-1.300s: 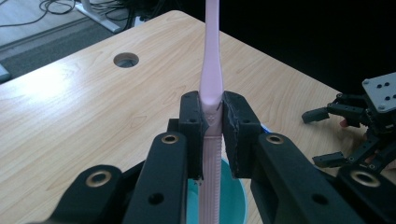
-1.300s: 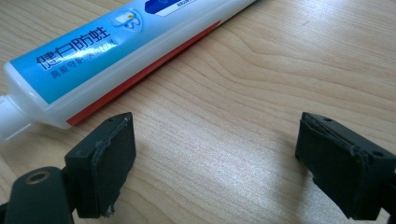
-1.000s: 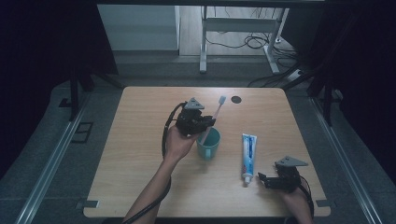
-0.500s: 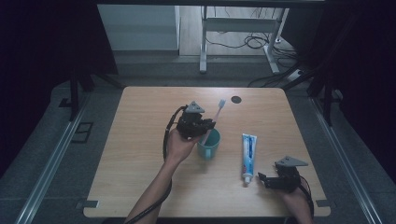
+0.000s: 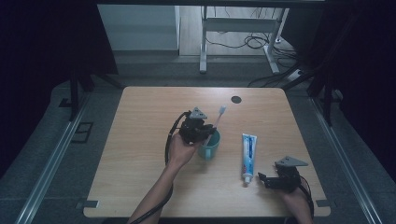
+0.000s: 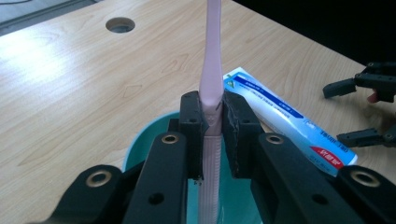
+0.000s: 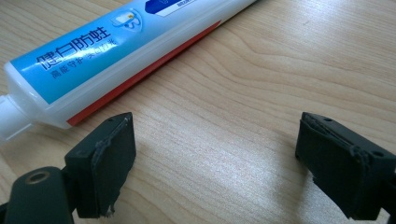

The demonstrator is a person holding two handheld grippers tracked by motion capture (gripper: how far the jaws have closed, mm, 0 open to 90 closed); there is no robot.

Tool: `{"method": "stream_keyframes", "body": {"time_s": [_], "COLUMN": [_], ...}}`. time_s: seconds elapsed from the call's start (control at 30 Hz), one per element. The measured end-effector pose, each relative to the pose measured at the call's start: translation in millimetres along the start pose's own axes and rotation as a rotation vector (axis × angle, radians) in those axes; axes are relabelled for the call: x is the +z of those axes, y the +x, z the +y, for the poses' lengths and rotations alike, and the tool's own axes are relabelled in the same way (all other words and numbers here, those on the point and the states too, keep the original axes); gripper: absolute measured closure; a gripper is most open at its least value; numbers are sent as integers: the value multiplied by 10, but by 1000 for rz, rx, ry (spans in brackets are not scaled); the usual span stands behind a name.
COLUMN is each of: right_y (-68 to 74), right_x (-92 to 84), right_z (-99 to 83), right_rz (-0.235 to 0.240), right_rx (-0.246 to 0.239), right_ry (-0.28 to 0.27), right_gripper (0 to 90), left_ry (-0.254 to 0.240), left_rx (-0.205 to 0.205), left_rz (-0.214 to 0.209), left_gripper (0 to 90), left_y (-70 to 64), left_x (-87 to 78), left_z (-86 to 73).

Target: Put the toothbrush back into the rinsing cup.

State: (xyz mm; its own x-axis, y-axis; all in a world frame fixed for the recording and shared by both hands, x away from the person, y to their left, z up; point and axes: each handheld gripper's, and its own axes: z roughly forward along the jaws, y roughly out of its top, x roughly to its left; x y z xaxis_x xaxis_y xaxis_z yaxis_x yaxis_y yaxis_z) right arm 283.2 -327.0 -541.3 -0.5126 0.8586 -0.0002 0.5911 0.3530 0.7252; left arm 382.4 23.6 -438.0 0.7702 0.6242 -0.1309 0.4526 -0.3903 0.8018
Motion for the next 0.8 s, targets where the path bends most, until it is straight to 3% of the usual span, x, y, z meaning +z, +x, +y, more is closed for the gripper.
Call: {"method": "stream_keyframes", "body": {"time_s": [0.43,0.8], "right_y": [1,1], "right_x": [0,1], "right_z": [0,1], "right_rz": [0,1], "right_rx": [1,0], "right_ry": [1,0], "right_gripper": [121,121], "left_ry": [46,102], "left_rx": [12,36], "left_rz": [10,42], "left_gripper": [788,781], "left_y": [-20,-44], "left_x": [91,164], "left_z": [-63,-82]}}
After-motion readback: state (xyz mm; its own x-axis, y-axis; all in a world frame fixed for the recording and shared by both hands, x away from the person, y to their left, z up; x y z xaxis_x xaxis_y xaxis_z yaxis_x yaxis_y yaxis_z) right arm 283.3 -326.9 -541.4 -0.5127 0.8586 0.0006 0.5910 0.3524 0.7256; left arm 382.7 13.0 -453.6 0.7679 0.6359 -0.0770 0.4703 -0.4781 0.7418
